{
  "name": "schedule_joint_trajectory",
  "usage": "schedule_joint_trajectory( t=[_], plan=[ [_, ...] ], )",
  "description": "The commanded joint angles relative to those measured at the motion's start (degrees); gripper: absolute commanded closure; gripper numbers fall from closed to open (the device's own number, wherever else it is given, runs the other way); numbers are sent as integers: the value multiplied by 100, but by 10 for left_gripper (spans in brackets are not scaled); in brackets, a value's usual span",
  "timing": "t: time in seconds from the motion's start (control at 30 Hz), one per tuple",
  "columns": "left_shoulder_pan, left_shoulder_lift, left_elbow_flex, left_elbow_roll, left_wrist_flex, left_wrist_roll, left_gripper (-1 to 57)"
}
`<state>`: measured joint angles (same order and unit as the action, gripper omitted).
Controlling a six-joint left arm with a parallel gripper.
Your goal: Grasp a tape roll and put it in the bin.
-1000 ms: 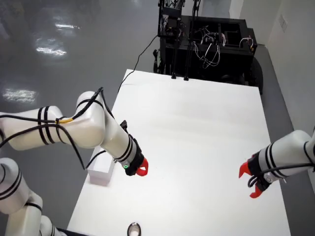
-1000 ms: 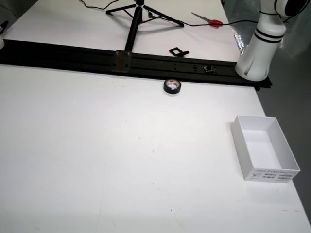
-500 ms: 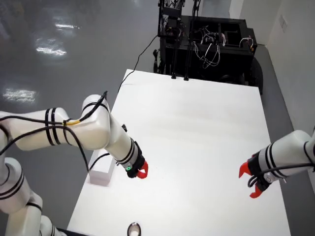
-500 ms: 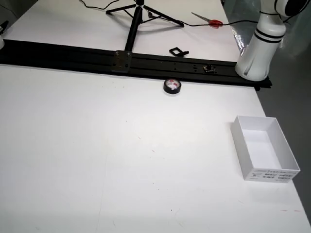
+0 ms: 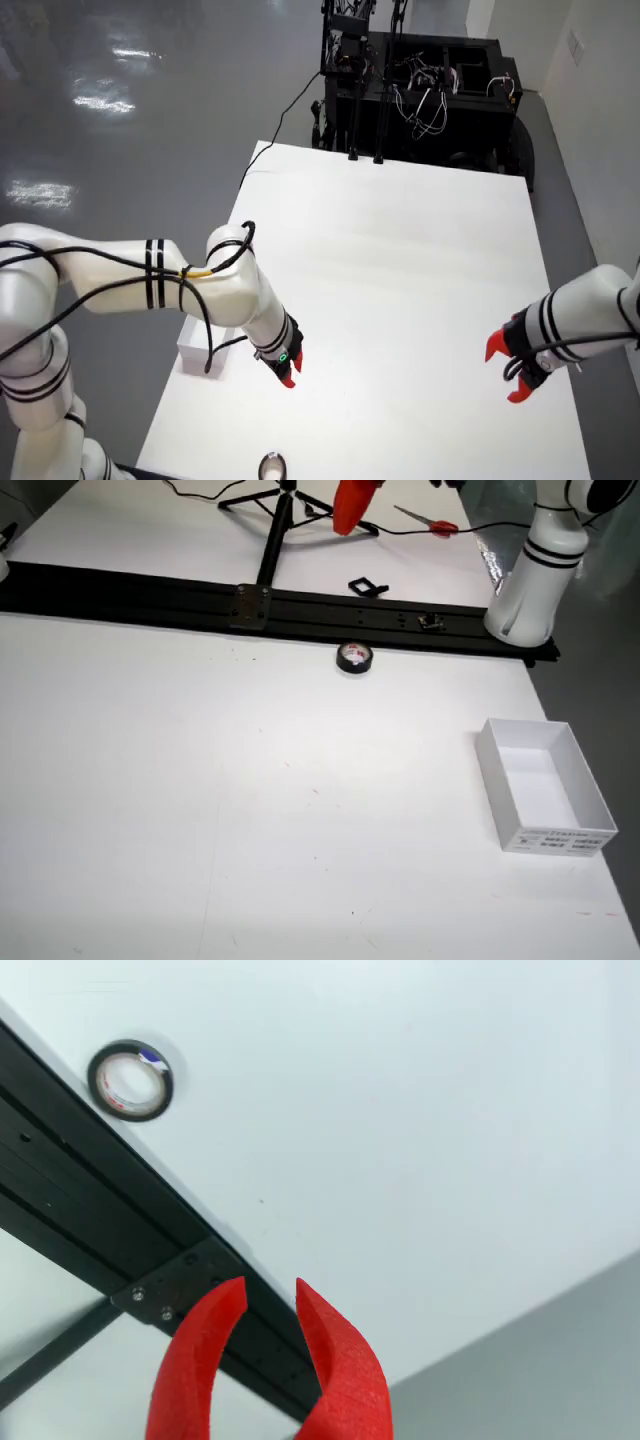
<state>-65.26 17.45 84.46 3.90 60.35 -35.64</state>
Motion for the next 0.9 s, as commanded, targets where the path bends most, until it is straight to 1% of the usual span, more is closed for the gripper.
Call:
schedule_joint_trajectory(
  t=[0.03,0.17,0.27,0.4,0.67,0.73,0.9],
  plan=[
    [154,997,290,384,583,-2474,397],
    [83,1542,290,366,557,-2904,378],
    [4,1858,290,331,311,-3027,332],
    [-40,1972,290,349,65,-3063,297],
    [-66,2210,299,366,29,-3238,299],
    [-127,2385,299,349,-146,-3326,308],
    [-215,2755,299,340,-524,-3467,312]
  ],
)
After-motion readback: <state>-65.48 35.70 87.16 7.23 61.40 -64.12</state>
